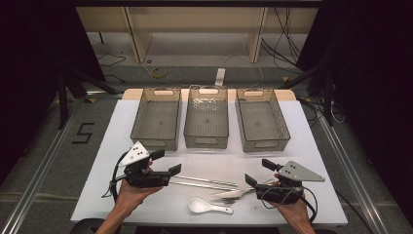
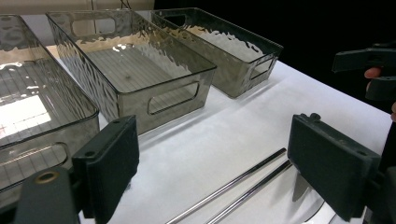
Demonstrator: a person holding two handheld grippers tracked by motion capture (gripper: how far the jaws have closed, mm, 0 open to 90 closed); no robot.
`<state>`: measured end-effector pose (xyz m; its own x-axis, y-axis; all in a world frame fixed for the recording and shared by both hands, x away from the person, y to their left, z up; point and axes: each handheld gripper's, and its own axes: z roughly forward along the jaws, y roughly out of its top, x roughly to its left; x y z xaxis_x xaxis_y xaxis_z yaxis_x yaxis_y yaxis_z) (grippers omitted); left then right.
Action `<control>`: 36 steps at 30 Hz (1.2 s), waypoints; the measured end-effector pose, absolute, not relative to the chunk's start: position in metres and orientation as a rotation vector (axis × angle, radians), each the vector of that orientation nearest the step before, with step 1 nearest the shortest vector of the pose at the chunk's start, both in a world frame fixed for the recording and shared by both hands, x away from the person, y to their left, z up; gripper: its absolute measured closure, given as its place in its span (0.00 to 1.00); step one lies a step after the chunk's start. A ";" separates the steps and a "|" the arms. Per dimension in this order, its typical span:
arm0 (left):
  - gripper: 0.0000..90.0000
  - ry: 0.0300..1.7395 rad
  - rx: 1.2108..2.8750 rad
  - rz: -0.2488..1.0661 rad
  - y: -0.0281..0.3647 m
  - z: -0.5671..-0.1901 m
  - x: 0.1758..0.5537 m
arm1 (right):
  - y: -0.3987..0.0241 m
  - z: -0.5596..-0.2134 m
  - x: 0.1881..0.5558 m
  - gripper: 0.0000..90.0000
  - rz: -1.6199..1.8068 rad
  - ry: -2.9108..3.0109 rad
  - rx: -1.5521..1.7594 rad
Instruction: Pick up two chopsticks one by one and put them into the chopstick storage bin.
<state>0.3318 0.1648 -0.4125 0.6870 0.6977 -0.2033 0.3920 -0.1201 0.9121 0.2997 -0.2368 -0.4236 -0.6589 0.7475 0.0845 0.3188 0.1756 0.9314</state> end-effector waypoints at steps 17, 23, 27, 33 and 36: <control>0.18 0.873 1.876 0.281 0.157 -0.412 0.344 | -0.238 -0.424 0.301 0.26 1.496 2.073 1.020; 0.18 0.829 2.055 0.288 0.141 -0.411 0.355 | -0.237 -0.425 0.302 0.27 1.494 2.091 1.018; 0.20 0.804 2.173 0.296 0.130 -0.412 0.365 | -0.237 -0.425 0.302 0.27 1.493 2.105 1.014; 0.23 0.764 2.320 0.281 0.116 -0.417 0.379 | -0.235 -0.426 0.303 0.27 1.489 2.131 1.004; 0.24 0.745 2.378 0.280 0.111 -0.419 0.385 | -0.235 -0.427 0.303 0.27 1.491 2.136 1.006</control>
<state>0.3851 0.1108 -0.4193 0.8183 0.5746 0.0151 0.4424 -0.6463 0.6217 0.3030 -0.2350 -0.4267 -0.6878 0.7172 0.1118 0.3521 0.1951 0.9154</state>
